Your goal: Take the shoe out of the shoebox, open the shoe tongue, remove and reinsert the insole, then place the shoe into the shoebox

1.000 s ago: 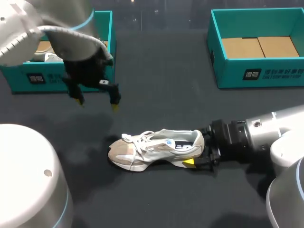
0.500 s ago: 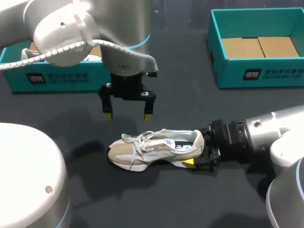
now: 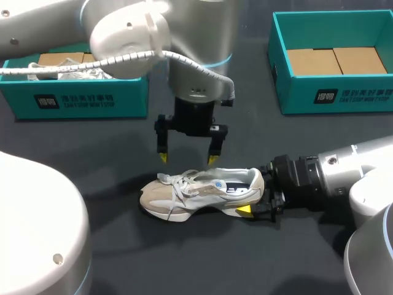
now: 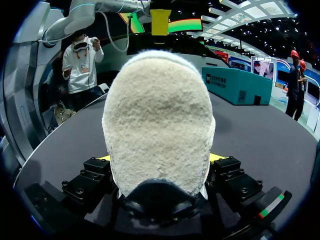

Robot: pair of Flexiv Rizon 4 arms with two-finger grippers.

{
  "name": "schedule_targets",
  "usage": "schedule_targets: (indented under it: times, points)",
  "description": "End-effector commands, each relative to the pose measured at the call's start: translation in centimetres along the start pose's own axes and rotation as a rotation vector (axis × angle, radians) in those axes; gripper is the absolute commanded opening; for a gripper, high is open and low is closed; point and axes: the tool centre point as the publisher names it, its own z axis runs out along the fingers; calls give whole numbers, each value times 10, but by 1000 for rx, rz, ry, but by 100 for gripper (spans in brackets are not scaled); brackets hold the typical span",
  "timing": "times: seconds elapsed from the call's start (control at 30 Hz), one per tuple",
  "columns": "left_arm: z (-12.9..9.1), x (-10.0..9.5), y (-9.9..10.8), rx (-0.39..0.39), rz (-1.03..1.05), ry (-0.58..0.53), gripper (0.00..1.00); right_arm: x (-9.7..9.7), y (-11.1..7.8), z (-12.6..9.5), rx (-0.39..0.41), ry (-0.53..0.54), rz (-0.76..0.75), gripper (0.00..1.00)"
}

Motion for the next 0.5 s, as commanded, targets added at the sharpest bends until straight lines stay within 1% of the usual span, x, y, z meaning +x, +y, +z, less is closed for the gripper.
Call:
schedule_targets:
  times: [0.03,0.33,0.4,0.47,0.5]
  points:
    - [12,34,-5,-51,43,-105,100,2,0,0,4,-1,0,0]
    - [12,34,-5,-51,43,-105,100,2,0,0,4,-1,0,0]
    - [22,46,-5,-33,29,-151,100,2,0,0,4,-1,0,0]
    - [29,55,-4,-56,34,-163,100,2,0,0,4,-1,0,0]
    - [32,59,-4,-52,28,-170,100,2,0,0,4,-1,0,0]
